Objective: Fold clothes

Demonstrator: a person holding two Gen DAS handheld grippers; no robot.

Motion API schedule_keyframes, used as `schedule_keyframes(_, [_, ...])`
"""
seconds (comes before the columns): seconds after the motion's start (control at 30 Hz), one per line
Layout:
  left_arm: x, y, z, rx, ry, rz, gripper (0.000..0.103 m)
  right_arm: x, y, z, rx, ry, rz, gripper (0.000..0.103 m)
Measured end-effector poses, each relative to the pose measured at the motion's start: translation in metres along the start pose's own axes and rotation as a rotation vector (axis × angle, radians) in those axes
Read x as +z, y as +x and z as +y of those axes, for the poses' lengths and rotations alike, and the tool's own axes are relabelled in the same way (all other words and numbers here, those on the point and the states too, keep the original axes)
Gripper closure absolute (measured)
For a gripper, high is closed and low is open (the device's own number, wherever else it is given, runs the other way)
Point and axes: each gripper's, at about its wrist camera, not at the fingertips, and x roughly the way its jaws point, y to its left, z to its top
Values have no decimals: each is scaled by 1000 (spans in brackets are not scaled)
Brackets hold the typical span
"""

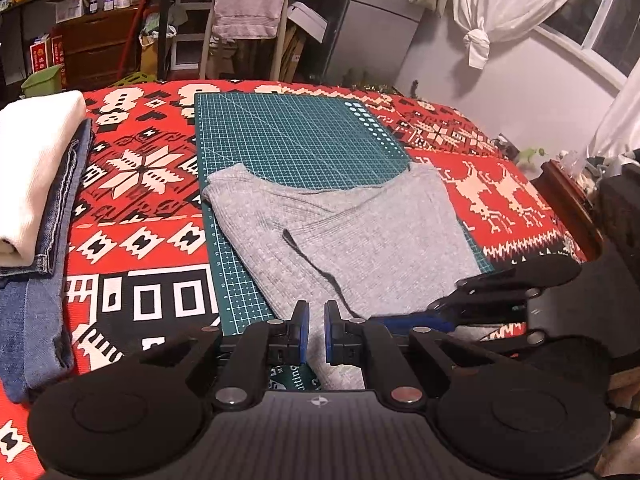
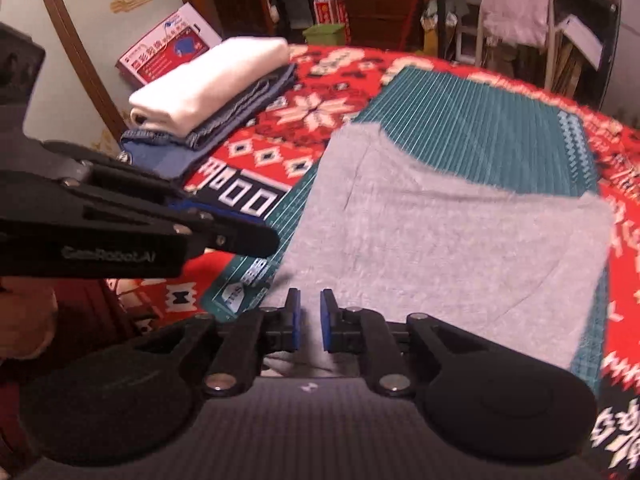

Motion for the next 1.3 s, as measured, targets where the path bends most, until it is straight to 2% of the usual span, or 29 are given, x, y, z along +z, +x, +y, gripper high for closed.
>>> schedule_keyframes(0.13, [3,-2,-4,-44,-19,-13,97,0,-25,-27,-40,52,-19,92])
schedule_keyframes(0.23, [7,-1,-18,-81,6,-29,97,-5,-36,-50,-66,105,-14,91])
schedule_keyframes(0.33, [11,2,-32,-117,34,-46,97,-8,-39,-60,-54,126,-20,91])
schedule_keyframes(0.43, [12,14,-43,-157,45,-20,97,-12,-32,-62,-62,135,-7,91])
schedule_keyframes(0.57, [3,40,-58,-120,116,52,97,-19,-16,-63,-63,136,13,91])
schedule_keyframes(0.7, [-12,50,-56,-76,156,107,97,-27,-13,-62,-57,125,19,92])
schedule_keyframes(0.87, [-17,44,-57,-44,214,97,95,-30,-16,-64,-53,116,32,92])
schedule_keyframes(1.1, [-14,38,-52,-32,191,96,95,-31,-31,-64,-55,100,24,91])
schedule_keyframes(1.3, [-6,18,-51,-82,153,40,95,-27,-54,-71,-61,110,-24,91])
